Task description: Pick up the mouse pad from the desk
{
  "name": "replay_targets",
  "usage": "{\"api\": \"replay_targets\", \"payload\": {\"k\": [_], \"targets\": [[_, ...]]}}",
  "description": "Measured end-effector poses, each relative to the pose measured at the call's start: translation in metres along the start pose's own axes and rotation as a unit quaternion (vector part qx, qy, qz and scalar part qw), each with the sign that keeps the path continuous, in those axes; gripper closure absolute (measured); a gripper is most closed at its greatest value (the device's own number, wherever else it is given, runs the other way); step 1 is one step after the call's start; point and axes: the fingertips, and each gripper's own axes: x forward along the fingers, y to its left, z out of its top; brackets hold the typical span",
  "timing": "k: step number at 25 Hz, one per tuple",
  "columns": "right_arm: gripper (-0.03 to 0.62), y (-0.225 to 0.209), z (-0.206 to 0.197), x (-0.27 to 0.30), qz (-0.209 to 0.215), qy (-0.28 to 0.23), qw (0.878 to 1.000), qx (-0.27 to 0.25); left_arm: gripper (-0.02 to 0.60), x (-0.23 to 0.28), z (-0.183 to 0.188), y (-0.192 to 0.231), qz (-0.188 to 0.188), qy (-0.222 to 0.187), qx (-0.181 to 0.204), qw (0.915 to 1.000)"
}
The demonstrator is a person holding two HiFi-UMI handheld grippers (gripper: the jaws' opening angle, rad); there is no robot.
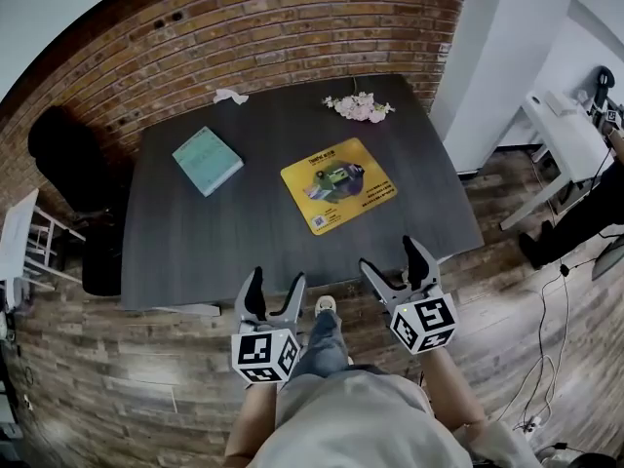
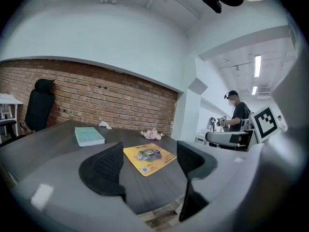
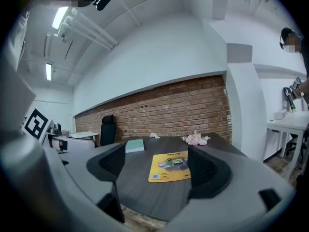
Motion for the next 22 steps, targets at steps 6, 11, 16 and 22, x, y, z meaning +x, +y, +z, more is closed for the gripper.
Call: {"api": "replay_targets", "payload": {"k": [6, 11, 16, 22], "targets": [[0.203, -0.041, -0.011, 0.065, -0.022, 0.022, 1.000, -0.006, 0.249, 0.063, 0.009, 0.033, -0.009, 0.006, 0.008, 0.9999], [0.203, -0.084, -0.031, 0.118, -0.048, 0.060, 0.997, -0.012, 0.249, 0.115, 0.020, 0.056, -0.020, 0.017, 0.009, 0.9996], [0.203, -0.127, -0.070, 0.161, -0.074, 0.111, 0.991, 0.003, 0.249, 0.158, 0.021, 0.073, -0.034, 0.032, 0.003, 0.9989], [0.201, -0.166, -0.119, 0.194, -0.091, 0.178, 0.980, 0.011, 0.249, 0.195, 0.013, 0.082, -0.052, 0.058, 0.003, 0.9970]]}}
